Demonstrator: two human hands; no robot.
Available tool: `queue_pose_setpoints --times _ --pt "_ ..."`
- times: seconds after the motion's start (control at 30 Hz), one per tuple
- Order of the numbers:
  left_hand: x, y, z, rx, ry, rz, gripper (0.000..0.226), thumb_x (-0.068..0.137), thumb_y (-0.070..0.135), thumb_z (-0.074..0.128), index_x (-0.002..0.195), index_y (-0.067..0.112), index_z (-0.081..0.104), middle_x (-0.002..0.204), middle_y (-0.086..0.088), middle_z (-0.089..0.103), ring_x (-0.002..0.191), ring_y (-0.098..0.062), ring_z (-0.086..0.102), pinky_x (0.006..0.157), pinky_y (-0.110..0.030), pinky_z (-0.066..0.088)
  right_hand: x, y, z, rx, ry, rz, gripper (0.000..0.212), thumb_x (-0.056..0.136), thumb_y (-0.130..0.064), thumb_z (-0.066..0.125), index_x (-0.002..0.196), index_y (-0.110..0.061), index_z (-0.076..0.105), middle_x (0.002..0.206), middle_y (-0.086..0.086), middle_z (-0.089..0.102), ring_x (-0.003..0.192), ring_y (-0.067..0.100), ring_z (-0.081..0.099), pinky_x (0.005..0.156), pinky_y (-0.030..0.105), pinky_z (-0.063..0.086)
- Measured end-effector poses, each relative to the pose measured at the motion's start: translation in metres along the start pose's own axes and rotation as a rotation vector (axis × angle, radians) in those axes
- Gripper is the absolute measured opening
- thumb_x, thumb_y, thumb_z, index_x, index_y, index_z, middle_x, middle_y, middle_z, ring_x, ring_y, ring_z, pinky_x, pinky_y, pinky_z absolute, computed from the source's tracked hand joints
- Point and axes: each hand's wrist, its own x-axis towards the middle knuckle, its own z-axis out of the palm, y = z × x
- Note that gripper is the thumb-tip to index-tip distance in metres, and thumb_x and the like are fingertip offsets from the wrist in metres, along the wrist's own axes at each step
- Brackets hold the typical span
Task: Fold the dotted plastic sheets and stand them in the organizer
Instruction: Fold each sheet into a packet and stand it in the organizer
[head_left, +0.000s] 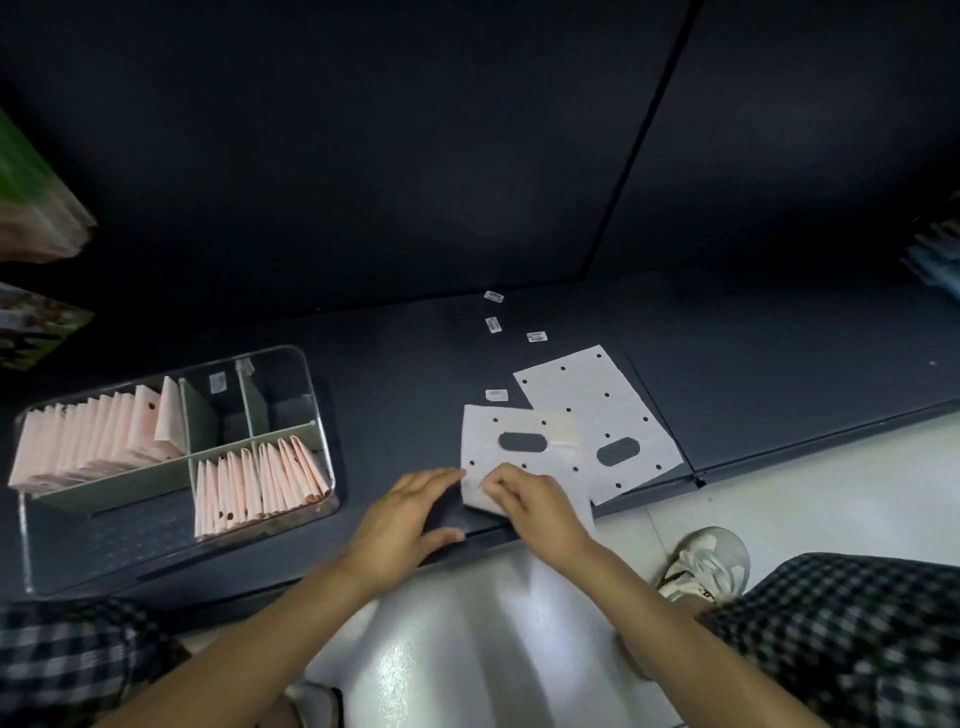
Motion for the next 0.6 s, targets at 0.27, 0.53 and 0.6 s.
queue_pose_setpoints --times 0.27,0.53,0.6 --pt "-0.006 -0.008 0.007 -0.493 0.09 -0.318 0.013 0.083 0.01 0.07 0.074 0.003 0.065 0.068 -0.001 0.069 0.065 -0.009 0.056 0.068 -0.028 0.047 0.009 -0.007 -0.014 0.015 -0.331 0.086 0.026 0.079 -0.036 0.072 0.1 -0.025 0.062 0.091 -0.012 0.066 0.082 -0.003 0.056 0.076 0.02 0.045" --pt "0.007 -0.01 0.005 -0.618 0.289 -0.445 0.018 0.086 0.009 0.066 0.103 0.012 0.059 0.095 0.001 0.067 0.084 -0.014 0.06 0.084 -0.031 0.047 0.043 0.03 -0.046 0.045 -0.195 0.274 0.026 0.086 -0.03 0.065 0.066 -0.018 0.055 0.069 -0.006 0.054 0.064 0.01 0.048 0.055 0.022 0.032" --pt "0.007 -0.009 0.009 -0.419 0.376 -0.378 0.041 0.087 0.015 0.066 0.125 0.015 0.05 0.118 0.007 0.054 0.106 -0.012 0.052 0.095 -0.028 0.042 0.051 0.036 -0.038 0.051 -0.149 0.315 0.02 0.088 -0.028 0.064 0.074 -0.014 0.059 0.076 -0.003 0.057 0.073 0.014 0.051 0.057 0.02 0.035"
